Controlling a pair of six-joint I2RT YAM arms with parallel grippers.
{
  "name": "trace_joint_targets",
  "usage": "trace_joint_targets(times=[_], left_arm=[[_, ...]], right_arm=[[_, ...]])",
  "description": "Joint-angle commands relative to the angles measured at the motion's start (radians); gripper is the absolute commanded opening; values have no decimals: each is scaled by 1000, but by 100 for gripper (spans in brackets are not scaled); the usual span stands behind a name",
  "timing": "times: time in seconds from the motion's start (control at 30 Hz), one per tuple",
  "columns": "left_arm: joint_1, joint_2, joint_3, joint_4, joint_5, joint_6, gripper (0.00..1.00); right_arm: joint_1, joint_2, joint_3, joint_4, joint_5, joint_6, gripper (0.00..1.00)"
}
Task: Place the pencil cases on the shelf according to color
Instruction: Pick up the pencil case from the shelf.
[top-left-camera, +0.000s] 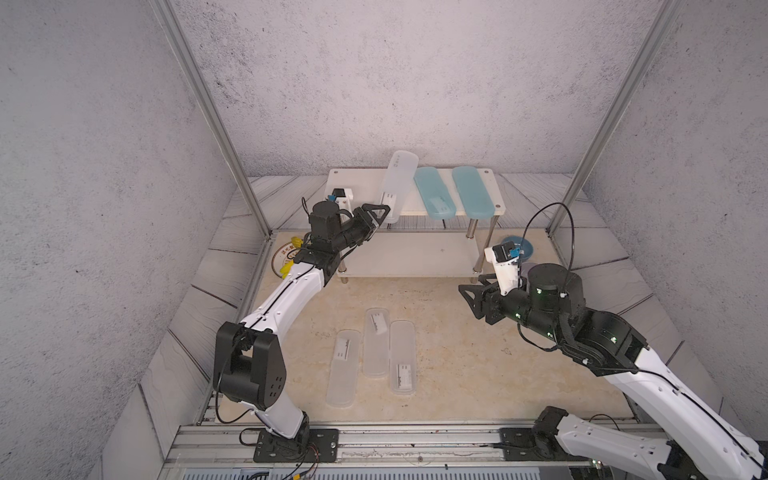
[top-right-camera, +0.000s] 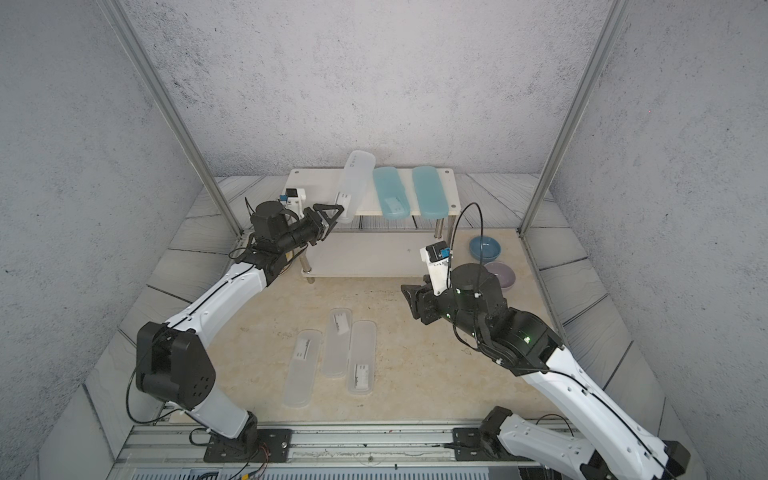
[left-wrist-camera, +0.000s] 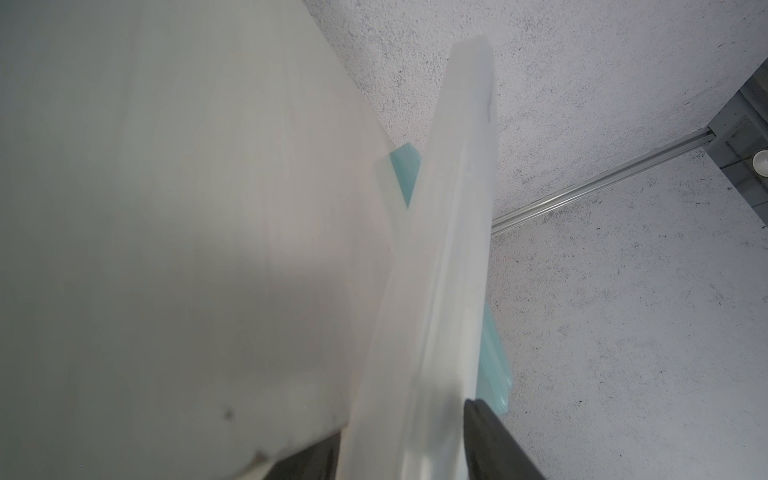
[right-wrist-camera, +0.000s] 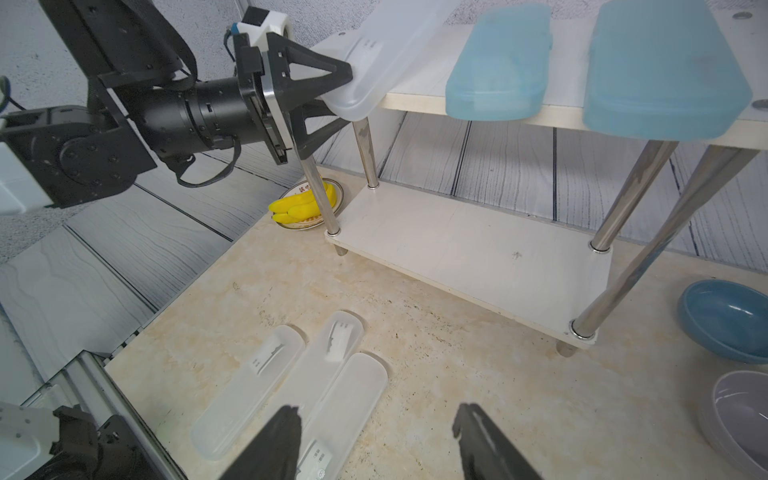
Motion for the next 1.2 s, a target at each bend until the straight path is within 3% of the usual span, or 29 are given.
trace_joint_targets(times=[0.0,0.13,0.43,0.7,1.0,1.17], left_arm=[[-7,-51,-5,20,-15,37,51],[-7,-75,-29,21,-24,33,43],[-7,-128,-64,8,-20,41,7],[1,-315,-189,-59,-36,143,0],[-2,-725,-433,-311,-121,287,0],[-5,-860,-539,-474,-116,316,0]], right_arm=[[-1,-19,-9,-3,13,15,65],[-1,-24,-20,1,14,21,65],[0,-31,-38,10,6,34,64],[-1,-32,-51,22,3,40,64],[-2,-31,-55,37,-3,31,64],[0,-40,-48,39,-6,20,64]])
